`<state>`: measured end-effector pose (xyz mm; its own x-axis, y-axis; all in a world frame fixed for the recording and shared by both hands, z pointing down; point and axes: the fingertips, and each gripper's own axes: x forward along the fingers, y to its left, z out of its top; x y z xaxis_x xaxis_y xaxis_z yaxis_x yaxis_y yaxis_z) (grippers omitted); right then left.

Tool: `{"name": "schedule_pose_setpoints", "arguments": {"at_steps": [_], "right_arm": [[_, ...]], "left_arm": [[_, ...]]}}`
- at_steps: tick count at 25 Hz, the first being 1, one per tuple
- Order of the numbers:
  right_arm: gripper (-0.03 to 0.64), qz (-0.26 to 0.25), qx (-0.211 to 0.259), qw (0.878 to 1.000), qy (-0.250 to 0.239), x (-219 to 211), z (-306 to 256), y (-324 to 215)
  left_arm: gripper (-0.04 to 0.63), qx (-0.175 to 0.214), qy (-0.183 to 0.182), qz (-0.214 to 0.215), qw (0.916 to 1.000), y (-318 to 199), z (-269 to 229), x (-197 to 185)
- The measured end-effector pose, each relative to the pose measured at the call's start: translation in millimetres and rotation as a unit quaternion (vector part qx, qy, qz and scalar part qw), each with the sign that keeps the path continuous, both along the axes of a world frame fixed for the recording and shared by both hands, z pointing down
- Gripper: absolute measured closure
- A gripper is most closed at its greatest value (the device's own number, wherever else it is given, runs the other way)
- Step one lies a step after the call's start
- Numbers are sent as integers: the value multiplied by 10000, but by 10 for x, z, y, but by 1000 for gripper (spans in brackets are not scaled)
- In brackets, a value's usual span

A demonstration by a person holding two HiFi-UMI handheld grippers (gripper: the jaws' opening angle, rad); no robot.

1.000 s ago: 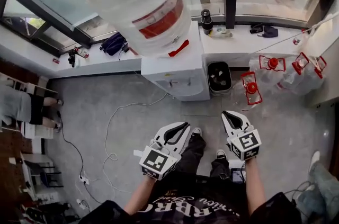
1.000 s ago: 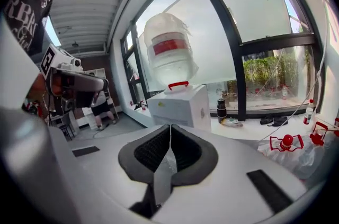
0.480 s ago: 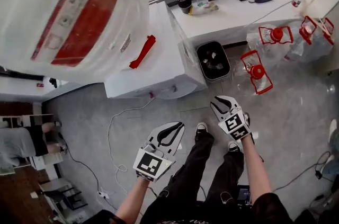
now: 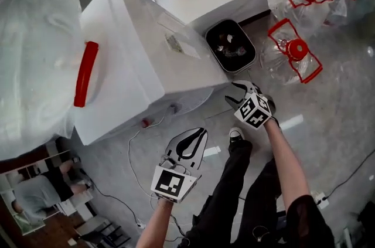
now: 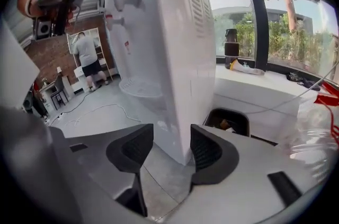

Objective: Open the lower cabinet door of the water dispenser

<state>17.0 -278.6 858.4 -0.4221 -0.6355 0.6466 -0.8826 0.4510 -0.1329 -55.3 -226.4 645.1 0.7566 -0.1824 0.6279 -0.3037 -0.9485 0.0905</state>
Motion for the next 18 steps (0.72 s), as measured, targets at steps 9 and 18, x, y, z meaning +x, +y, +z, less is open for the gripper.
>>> {"name": "schedule_pose_setpoints", "arguments": {"at_steps": [9, 18], "right_arm": [[371, -619, 104, 9968, 491, -141, 503, -417], [364, -709, -10, 9954, 644, -216, 561, -488]], "left_arm": [[568, -101, -163, 47, 9998, -23, 445, -79], [568, -101, -90, -69, 9999, -96, 432, -13]]}}
